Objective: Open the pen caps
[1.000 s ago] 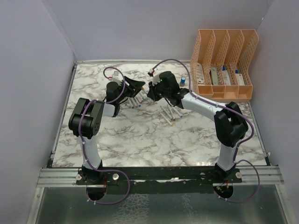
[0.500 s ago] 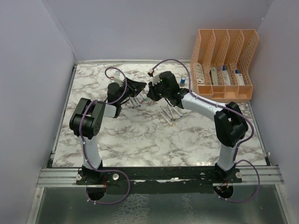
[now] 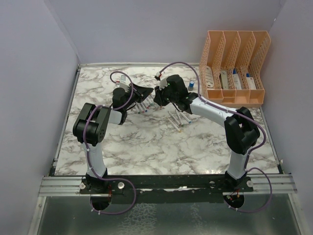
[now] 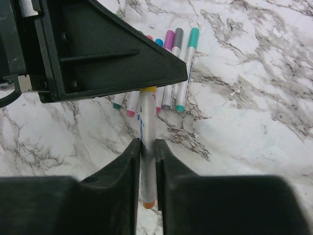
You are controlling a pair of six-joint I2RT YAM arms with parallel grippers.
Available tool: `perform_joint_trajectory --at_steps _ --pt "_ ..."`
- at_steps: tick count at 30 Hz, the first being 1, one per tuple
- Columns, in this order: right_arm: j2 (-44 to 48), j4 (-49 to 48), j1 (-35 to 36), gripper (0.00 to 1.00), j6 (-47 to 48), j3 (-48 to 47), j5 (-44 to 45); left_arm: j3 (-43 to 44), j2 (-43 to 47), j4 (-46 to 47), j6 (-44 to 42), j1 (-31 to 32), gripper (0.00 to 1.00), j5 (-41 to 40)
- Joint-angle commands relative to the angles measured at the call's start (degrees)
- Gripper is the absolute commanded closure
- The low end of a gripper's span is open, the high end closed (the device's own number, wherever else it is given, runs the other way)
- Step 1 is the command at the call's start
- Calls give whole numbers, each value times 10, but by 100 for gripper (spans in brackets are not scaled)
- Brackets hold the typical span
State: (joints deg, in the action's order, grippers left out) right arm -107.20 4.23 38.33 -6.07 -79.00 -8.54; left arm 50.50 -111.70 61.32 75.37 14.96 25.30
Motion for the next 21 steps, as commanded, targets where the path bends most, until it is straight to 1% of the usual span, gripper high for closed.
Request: perform_joint_trajectory --at_steps 1,3,5,14,21 --pt "29 -19 5 72 -1 3 9 -6 -2 29 1 5 100 18" --pt "28 -16 5 61 -1 1 10 -5 -1 29 0 6 100 17" --pt "24 -13 5 55 -1 -2 10 -4 0 29 1 6 100 17" --pt "-4 1 5 53 -2 -23 6 -4 9 29 0 20 100 13" --pt "-12 1 5 57 -2 -29 7 -3 13 29 0 34 100 8"
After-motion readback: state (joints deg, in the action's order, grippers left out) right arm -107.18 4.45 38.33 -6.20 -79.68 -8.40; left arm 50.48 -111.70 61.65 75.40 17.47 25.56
